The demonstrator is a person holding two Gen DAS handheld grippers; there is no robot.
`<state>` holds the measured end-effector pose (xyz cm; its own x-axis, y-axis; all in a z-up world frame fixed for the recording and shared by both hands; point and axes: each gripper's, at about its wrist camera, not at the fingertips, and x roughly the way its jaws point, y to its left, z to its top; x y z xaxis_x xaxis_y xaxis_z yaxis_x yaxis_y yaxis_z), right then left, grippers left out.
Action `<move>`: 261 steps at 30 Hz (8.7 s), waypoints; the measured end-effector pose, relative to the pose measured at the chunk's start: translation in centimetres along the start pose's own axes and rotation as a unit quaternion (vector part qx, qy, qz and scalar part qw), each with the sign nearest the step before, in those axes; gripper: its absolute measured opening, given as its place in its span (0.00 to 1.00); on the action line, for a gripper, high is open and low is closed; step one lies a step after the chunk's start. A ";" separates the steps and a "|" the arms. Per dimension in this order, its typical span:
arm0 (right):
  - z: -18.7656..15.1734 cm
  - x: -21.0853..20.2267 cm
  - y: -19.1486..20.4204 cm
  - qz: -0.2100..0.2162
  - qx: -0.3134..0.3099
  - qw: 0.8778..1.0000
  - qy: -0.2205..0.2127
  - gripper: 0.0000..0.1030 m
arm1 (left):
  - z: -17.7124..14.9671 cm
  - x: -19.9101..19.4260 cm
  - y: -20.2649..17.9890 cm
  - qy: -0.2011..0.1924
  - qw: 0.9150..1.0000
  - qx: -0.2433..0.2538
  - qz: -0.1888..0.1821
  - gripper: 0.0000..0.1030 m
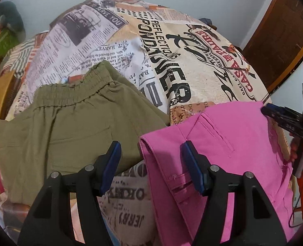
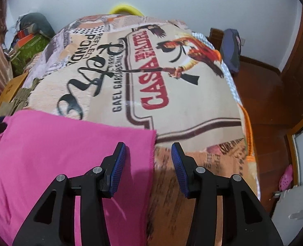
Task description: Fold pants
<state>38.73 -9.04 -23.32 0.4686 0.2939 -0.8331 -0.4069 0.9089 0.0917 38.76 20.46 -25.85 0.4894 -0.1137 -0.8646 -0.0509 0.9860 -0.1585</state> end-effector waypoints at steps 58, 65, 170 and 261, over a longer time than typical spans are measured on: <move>-9.2 -20.6 5.4 0.037 -0.038 0.995 -0.083 0.04 | -15.2 -20.6 -8.0 -0.109 0.988 0.078 0.071 0.00; -13.9 -19.6 5.8 0.020 -0.061 0.997 -0.039 0.04 | -20.2 -18.2 -8.1 -0.060 0.992 0.074 0.079 0.00; -18.2 -19.2 10.6 0.114 -0.105 0.988 0.015 0.10 | -22.5 -17.0 -18.5 -0.029 0.986 0.165 -0.009 0.11; -7.6 -3.8 0.9 0.001 -0.004 1.000 0.016 0.11 | -11.7 -8.3 -5.0 -0.041 0.997 -0.032 0.050 0.22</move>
<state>30.68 -11.61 -24.23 0.4431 0.2857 -0.8497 -0.4146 0.9057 0.0883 24.80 15.00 -23.49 0.5482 -0.0020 -0.8363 -0.1572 0.9819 -0.1053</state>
